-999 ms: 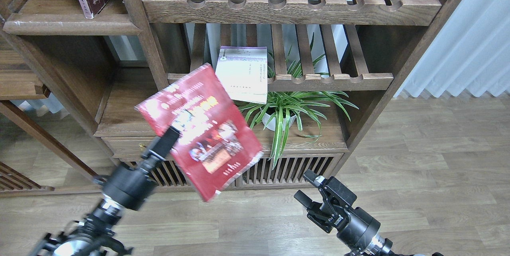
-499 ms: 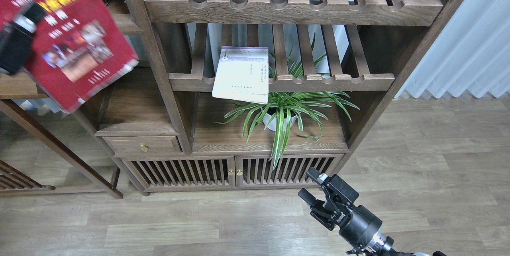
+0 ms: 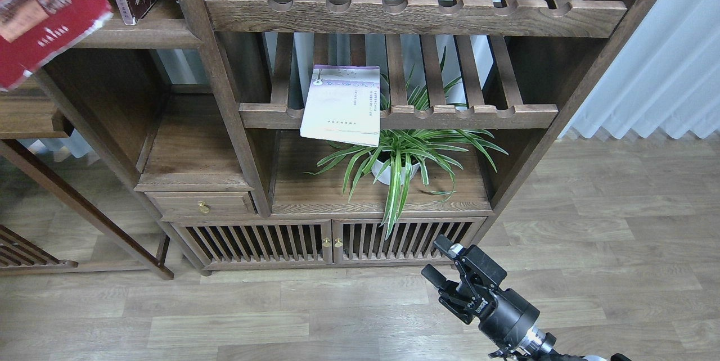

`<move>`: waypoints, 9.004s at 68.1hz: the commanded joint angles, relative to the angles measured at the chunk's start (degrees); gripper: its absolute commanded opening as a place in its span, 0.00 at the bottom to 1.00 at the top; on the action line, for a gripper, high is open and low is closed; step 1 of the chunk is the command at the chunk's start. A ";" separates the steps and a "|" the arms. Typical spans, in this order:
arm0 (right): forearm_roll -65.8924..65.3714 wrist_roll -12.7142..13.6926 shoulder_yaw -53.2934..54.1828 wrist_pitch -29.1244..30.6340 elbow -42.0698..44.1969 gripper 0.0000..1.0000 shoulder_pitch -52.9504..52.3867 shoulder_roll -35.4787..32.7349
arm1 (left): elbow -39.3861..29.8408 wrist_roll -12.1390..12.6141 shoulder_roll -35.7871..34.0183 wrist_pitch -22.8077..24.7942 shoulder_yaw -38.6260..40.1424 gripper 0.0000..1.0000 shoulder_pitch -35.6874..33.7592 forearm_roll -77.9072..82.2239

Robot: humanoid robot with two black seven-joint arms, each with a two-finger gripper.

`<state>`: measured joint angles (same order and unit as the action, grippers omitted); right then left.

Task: Organize books on shelf
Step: 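Place the red book upright on the high shelf and withdraw left gripper, then reach the right gripper to the white booklet and pull it out, then lower the white booklet and grip it with both grippers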

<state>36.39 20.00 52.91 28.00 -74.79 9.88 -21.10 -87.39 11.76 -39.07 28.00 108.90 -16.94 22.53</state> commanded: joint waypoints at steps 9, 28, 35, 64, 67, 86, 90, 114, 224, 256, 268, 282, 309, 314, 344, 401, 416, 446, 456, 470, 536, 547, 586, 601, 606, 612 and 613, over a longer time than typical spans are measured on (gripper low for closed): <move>0.00 -0.05 0.00 0.00 0.00 0.97 -0.13 0.10 | 11.09 0.11 -1.63 0.00 -4.92 0.05 -10.56 0.15; 0.00 -0.14 0.00 0.00 0.00 0.97 -0.30 0.01 | 22.87 0.46 -1.80 0.00 -14.68 0.05 -24.97 1.11; 0.00 -0.05 0.00 0.00 0.00 0.97 -0.30 0.01 | 27.00 0.64 -1.80 0.00 -18.72 0.05 -30.60 1.29; 0.08 -0.14 0.00 0.00 -0.09 0.97 -0.22 0.10 | 51.70 1.25 -0.75 0.00 -41.05 0.05 -56.79 1.20; 0.08 -0.14 0.00 0.00 -0.09 0.97 -0.22 0.10 | 53.02 1.43 -0.48 0.00 -42.81 0.05 -58.38 1.20; 0.08 -0.14 -0.26 0.00 -0.18 0.97 -0.57 0.18 | 59.17 1.34 4.87 0.00 -52.38 0.06 -65.85 1.11; 0.08 -0.14 -0.26 0.00 -0.18 0.97 -0.65 0.27 | 60.31 1.34 6.02 0.00 -54.05 0.06 -67.08 1.11; 0.52 -0.23 0.00 0.00 -0.27 0.97 -0.57 0.27 | 63.48 -0.24 11.12 0.00 -58.28 0.06 -69.89 1.03; 3.86 -3.57 5.45 0.00 -0.18 0.97 -1.01 -0.52 | 37.03 -14.13 1.45 0.00 -50.81 0.81 -43.88 -2.58; 3.60 -5.50 5.45 0.00 0.87 0.97 -1.53 0.01 | 14.80 -13.78 -1.36 -1.72 -37.10 0.98 -17.34 -7.06; 2.99 -5.50 4.84 0.00 4.65 0.98 -3.29 0.27 | 10.49 -14.65 -0.31 0.00 -36.30 1.00 -7.60 -9.35; 2.72 -5.50 4.48 0.00 6.32 0.99 -5.22 1.06 | 10.40 -14.48 5.04 0.00 -36.22 1.00 -1.61 -9.43; -8.79 -5.15 4.13 0.00 15.99 1.00 -14.71 8.79 | 13.21 -14.30 10.94 0.00 -36.22 1.00 11.93 -11.46; -11.25 -5.15 4.13 0.00 16.70 1.00 -17.17 11.87 | 14.61 -14.13 10.94 0.00 -36.30 1.00 13.16 -11.46; -15.56 -5.59 0.27 -6.20 27.68 1.00 -33.70 21.10 | 22.44 -12.99 10.85 0.00 -38.59 1.00 20.99 -11.37; -6.60 -7.88 -4.92 -22.55 36.91 0.84 -45.74 21.10 | 23.05 -12.64 10.42 0.00 -35.43 1.00 20.55 -11.54; -1.15 -8.75 -4.74 -21.06 36.56 0.15 -45.92 21.10 | 23.32 -12.55 10.15 0.00 -33.58 1.00 20.55 -11.54; -0.79 -7.35 -5.71 -13.85 36.12 0.03 -45.57 21.10 | 23.49 -12.72 10.76 0.00 -33.67 1.00 20.28 -12.51; -1.15 -5.77 -5.71 -8.93 35.15 0.03 -43.11 21.10 | 23.14 -12.28 11.21 0.00 -37.88 1.00 20.20 -21.12; -1.50 -4.36 -5.54 0.00 29.27 0.03 -36.17 21.10 | 22.35 -12.28 11.64 0.00 -44.39 1.00 20.11 -30.43; -0.71 6.10 -6.06 0.00 17.49 0.04 -13.84 21.10 | 17.78 -12.28 23.68 0.00 -63.55 0.98 13.69 -46.44; -0.88 6.19 -6.59 0.00 16.61 0.04 -13.14 21.10 | 17.78 -12.55 26.76 0.00 -64.34 0.90 13.78 -46.52; -0.88 6.10 -8.88 0.00 16.61 0.04 -12.26 20.93 | 18.31 -12.46 28.70 0.00 -65.13 0.62 13.87 -47.23; -0.18 6.01 -8.00 0.00 17.31 0.04 -12.26 20.66 | 20.59 -12.20 28.52 0.00 -64.87 0.07 13.52 -49.34; 0.26 5.92 -8.00 0.00 17.31 0.05 -12.26 20.40 | 20.86 -12.02 27.91 0.00 -64.61 0.07 13.52 -49.34; 0.26 5.49 -8.00 0.00 17.31 0.09 -12.26 20.31 | 20.42 -11.76 26.68 0.00 -63.90 0.07 13.60 -49.25; 0.26 5.48 -8.00 0.00 17.31 0.11 -12.34 20.31 | 20.42 -11.76 26.59 0.00 -63.90 0.07 13.60 -49.16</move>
<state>36.47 25.92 44.84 27.99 -57.49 -2.38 -0.62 -66.83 -0.20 -11.15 28.03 44.13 -3.40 -26.65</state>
